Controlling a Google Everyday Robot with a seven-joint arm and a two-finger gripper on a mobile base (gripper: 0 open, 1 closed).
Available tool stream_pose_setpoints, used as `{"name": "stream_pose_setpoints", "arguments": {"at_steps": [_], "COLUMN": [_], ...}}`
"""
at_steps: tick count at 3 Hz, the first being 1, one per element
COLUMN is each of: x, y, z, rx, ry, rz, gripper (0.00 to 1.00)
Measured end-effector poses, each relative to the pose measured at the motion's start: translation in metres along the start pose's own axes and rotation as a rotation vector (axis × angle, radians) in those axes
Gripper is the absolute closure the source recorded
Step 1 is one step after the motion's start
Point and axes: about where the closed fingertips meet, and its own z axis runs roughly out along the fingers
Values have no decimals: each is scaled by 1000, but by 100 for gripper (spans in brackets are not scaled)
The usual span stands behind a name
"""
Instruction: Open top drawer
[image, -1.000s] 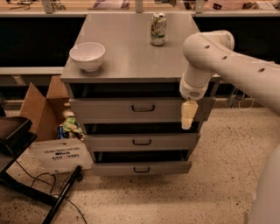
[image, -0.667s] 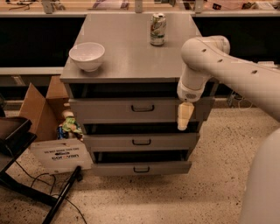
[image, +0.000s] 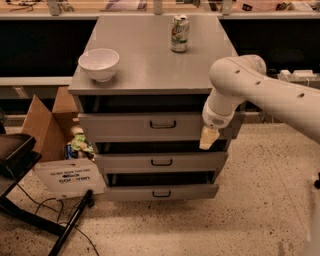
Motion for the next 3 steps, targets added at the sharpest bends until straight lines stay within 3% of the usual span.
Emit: {"name": "stream_pose_setpoints", "arguments": {"at_steps": [1,2,3], "x": [42,55,39], "y": [47,66,59], "z": [-23,-27,-33], "rx": [15,7,31], "ry": [56,82,78], "rz": [64,71,31], "gripper": [63,67,45]}}
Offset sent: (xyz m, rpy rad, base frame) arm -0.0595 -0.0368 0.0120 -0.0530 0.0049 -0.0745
